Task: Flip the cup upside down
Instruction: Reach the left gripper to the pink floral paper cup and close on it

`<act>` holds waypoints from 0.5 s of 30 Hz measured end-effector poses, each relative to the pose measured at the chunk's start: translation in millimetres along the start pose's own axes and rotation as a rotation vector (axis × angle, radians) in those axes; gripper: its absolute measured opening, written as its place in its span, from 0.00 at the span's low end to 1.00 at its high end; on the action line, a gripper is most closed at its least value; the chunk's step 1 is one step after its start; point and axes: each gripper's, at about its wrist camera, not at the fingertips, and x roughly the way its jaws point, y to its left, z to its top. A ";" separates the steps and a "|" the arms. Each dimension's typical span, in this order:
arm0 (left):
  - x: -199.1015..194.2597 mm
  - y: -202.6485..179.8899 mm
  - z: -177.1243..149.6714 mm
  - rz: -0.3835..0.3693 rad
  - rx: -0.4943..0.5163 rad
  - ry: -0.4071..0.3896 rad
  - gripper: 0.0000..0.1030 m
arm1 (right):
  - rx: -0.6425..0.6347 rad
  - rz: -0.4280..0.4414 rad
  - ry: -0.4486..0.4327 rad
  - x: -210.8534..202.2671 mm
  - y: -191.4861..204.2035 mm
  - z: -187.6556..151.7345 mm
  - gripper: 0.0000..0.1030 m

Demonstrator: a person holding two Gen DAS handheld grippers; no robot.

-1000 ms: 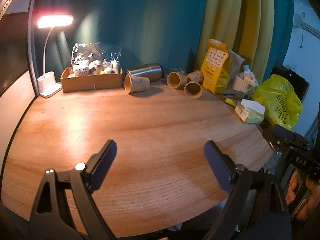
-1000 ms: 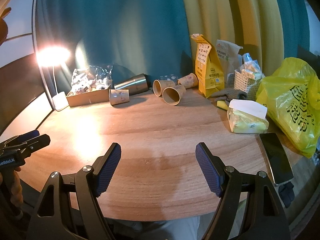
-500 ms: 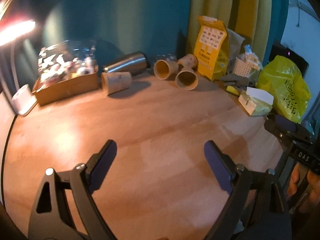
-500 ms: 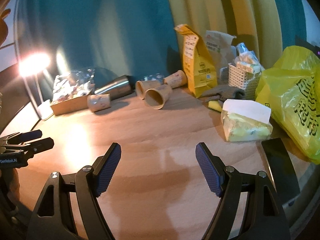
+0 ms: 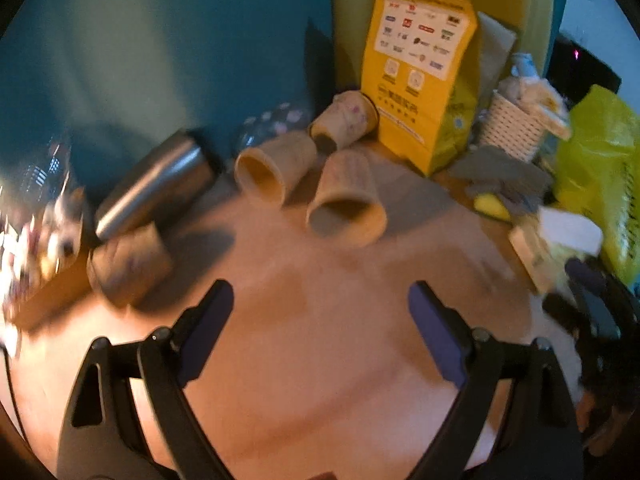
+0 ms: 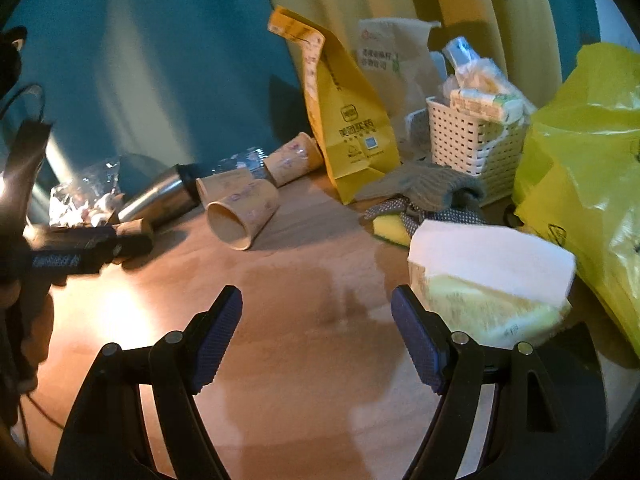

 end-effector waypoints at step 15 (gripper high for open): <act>122.7 -30.9 81.3 -0.055 0.072 0.168 0.88 | 0.061 0.009 0.038 43.3 -33.2 25.5 0.78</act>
